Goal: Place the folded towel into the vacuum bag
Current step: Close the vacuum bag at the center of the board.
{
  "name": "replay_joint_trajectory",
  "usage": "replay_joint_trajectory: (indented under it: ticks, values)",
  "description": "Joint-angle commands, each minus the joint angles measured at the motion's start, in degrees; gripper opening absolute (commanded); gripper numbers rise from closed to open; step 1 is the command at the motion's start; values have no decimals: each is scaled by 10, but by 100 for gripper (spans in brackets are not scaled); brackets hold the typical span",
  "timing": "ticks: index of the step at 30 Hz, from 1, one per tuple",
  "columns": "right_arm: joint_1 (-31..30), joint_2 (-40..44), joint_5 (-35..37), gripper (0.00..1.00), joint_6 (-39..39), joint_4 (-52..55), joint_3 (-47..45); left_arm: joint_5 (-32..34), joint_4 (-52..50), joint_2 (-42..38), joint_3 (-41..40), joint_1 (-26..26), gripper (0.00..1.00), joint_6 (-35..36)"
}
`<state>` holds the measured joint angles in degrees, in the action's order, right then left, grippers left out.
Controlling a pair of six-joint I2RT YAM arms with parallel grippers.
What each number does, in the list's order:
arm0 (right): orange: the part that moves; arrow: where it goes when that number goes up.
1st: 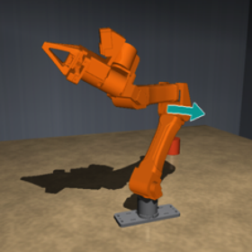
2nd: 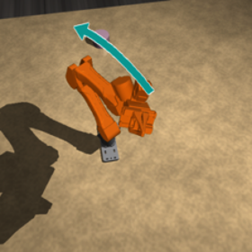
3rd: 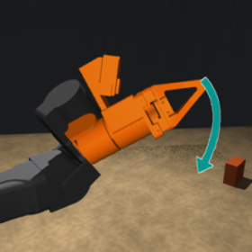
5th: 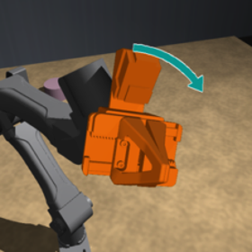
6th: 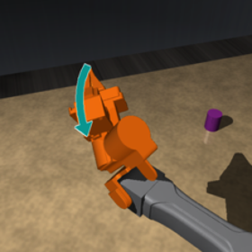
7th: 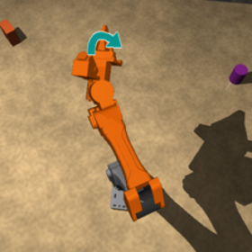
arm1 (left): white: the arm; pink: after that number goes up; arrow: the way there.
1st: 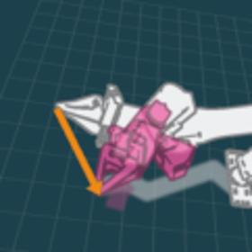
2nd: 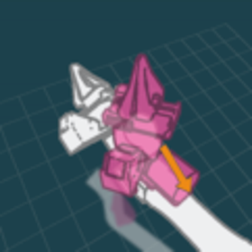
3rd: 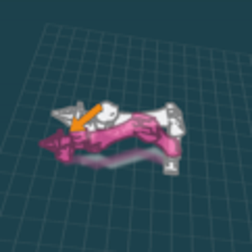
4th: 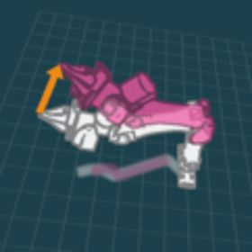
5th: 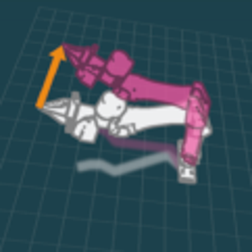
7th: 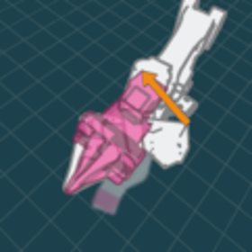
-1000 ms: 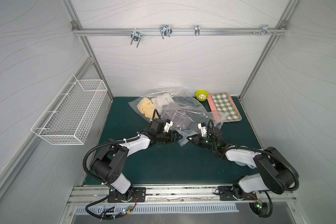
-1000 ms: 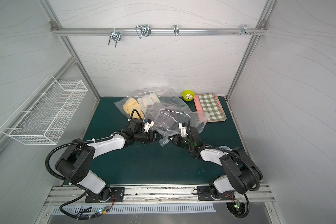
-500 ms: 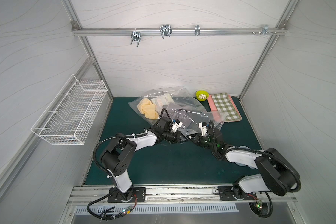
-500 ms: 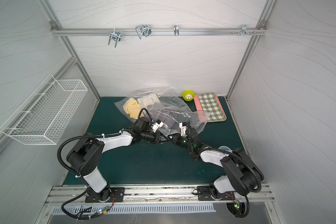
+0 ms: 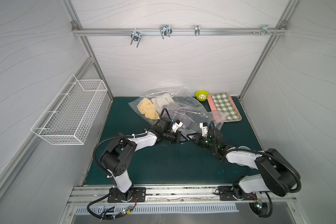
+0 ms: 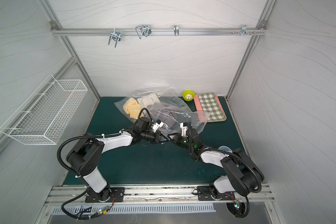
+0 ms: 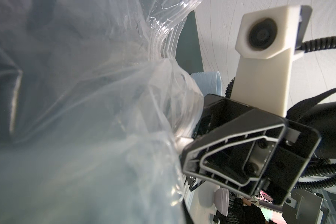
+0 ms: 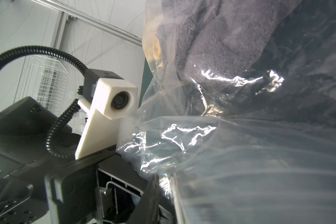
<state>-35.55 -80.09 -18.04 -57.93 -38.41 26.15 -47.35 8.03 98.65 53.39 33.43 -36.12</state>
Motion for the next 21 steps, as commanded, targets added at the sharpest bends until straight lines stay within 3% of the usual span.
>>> replay_joint_trajectory:
  ticks: [1,8,14,21]
  values:
    - [1,7,-2,20,-12,-25,0,2,19,-18,1,1,0,12]
    - [8,12,20,0,-18,-25,-10,5,9,-27,0,2,0,22]
    - [17,31,100,0,-48,15,-4,-6,-17,-56,-7,1,0,61]
    - [13,96,273,0,-105,184,8,-67,-7,-96,-26,2,0,88]
